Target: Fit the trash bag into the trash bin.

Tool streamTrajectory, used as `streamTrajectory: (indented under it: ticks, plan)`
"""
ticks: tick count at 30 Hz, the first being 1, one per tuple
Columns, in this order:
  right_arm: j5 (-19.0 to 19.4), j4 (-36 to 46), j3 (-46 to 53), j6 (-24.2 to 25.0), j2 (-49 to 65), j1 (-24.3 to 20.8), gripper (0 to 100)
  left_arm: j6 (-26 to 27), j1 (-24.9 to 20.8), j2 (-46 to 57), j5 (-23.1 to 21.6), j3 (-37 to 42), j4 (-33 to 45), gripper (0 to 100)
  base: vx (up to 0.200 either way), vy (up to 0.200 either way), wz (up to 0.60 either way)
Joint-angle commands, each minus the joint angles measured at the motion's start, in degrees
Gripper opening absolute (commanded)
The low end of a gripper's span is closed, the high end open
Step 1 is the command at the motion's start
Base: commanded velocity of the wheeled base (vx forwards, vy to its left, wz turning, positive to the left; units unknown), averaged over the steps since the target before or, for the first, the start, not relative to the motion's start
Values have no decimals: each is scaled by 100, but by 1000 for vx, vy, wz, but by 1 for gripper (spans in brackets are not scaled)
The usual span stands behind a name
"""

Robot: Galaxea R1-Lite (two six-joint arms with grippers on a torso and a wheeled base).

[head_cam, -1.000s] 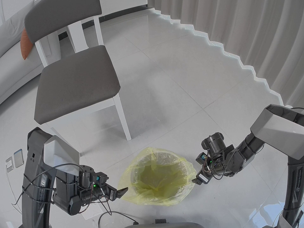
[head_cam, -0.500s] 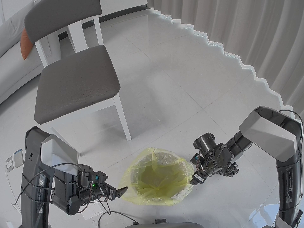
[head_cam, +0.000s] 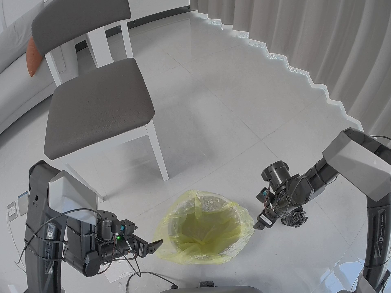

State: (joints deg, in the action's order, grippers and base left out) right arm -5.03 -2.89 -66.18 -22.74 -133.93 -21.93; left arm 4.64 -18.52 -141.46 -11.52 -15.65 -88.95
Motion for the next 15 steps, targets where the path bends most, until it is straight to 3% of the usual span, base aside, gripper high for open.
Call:
streamTrajectory:
  ticks: [1,15]
  plan:
    - [2,16,26,-12,306,330,100,-16,24,110,1,80,-105,100,0,0,0]
    - [-68,-10,-334,-328,-389,1578,100,-122,15,435,1,361,-105,100,0,0,0]
